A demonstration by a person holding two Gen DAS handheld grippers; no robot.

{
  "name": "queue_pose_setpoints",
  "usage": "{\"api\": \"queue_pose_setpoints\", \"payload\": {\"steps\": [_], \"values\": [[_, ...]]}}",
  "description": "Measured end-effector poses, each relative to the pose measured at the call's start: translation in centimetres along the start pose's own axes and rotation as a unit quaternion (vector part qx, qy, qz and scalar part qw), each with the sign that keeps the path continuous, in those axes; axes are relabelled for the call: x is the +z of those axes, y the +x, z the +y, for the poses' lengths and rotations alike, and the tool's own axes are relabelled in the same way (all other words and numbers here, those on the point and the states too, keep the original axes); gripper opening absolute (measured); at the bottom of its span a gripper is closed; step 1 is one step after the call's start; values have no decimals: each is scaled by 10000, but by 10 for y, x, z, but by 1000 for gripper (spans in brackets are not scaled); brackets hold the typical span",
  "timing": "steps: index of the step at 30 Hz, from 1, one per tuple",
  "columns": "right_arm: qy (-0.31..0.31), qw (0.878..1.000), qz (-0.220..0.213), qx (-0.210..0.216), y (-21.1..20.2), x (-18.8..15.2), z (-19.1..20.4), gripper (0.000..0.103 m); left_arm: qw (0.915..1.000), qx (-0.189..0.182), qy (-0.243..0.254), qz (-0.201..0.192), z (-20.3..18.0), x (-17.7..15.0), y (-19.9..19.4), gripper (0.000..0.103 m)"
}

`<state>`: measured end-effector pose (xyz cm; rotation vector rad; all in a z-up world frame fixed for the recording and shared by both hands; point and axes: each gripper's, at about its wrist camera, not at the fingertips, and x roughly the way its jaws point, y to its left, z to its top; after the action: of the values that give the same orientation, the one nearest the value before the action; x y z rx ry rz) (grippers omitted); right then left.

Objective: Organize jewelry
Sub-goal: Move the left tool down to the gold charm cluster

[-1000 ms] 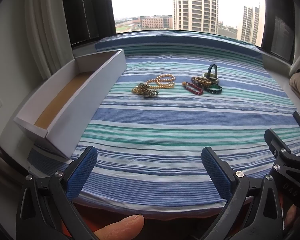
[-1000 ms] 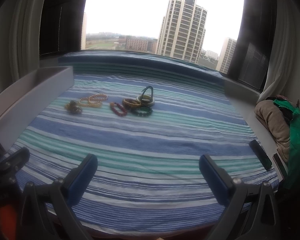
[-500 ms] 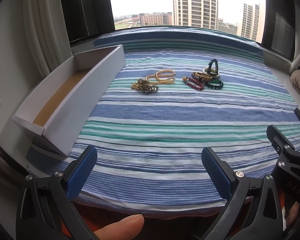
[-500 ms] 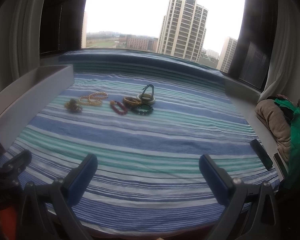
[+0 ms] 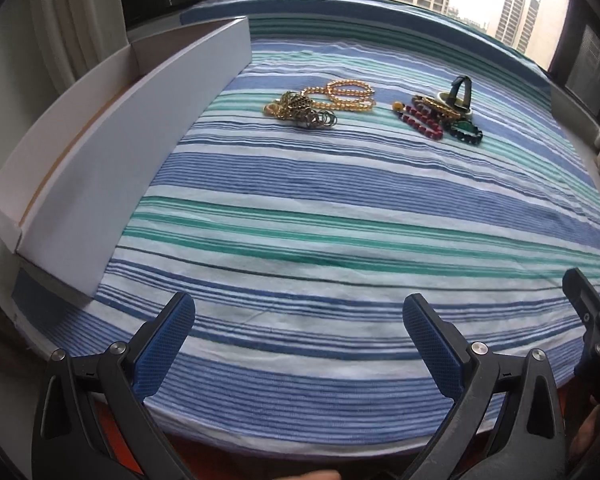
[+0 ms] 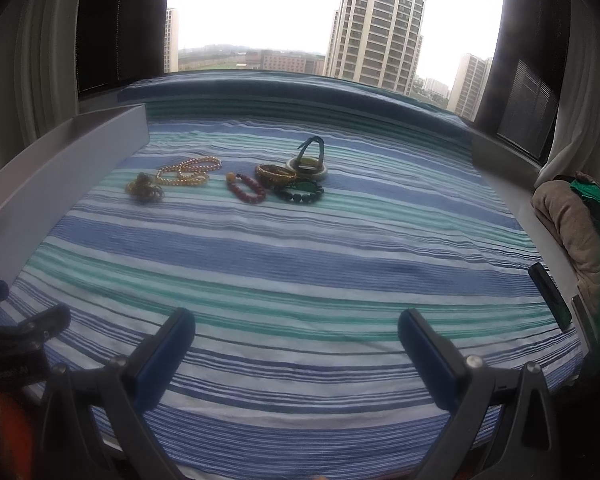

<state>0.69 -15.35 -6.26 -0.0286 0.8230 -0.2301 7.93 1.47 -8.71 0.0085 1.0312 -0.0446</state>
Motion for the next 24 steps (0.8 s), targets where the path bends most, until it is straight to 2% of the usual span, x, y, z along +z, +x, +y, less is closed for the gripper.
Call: {"api": "queue_pose_setpoints", "payload": {"steps": [6,9,10,12,14,16,17,19,20,21,22,24], "values": [[109,9996,265,50,40,7,-6,103,9986,-454,-260,109,16,69,40,103],[145,9992,347,109,59,13,-6,103,9936,-925,-597,263,27,111,79,103],[147,9991,366,131,66,15,-6,103,9923,-979,-692,324,28,124,95,103],[143,9988,419,185,78,20,-4,103,9907,-1005,-822,412,25,149,129,103],[128,9983,484,289,90,23,-3,103,9918,-846,-820,501,18,168,159,102],[113,9978,536,367,98,25,-4,103,9940,-662,-756,430,9,178,175,100],[112,9977,544,392,101,26,-4,103,9960,-479,-696,289,5,179,176,97],[135,9974,564,430,105,28,-5,103,9979,-308,-561,109,2,178,173,67],[156,9973,566,451,108,29,-7,103,9981,-306,-539,52,2,176,170,60],[192,9970,575,473,110,30,-8,103,9979,-356,-541,8,5,173,168,38],[231,9968,592,490,112,31,-10,103,9977,-440,-521,25,9,170,165,30],[299,9961,627,543,117,34,-13,103,9960,-716,-515,135,16,164,158,27]]}}
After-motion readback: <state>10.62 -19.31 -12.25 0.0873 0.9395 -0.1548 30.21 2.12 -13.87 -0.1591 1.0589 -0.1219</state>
